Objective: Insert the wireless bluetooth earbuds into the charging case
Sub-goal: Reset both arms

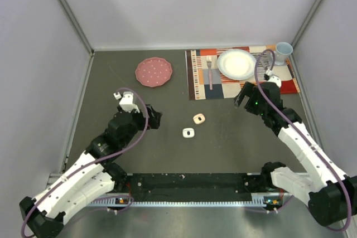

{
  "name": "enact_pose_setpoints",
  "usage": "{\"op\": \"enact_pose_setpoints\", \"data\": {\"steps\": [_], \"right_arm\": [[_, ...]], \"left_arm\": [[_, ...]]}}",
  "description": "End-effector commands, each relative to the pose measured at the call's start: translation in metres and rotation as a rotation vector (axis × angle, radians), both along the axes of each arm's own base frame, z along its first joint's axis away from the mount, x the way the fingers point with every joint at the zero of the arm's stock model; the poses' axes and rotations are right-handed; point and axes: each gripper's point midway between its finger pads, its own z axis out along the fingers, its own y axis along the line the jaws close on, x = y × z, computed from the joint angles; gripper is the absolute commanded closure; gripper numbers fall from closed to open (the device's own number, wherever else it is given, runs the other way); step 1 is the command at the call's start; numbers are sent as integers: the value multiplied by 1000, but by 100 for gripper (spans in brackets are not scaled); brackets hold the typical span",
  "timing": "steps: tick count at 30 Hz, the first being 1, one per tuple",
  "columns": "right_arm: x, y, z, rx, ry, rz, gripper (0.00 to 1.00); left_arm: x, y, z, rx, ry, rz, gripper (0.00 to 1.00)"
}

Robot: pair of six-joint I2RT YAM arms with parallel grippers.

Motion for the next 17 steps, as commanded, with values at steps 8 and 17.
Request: {"op": "enact_pose_setpoints", "data": {"steps": [8, 17], "right_arm": [[18, -53, 7, -225, -56, -85, 1], [17, -77, -16, -348, -121, -138, 1]], "left_arm": [[4, 41, 27, 86, -38, 177, 1], [4, 54, 26, 104, -52, 237, 1]]}}
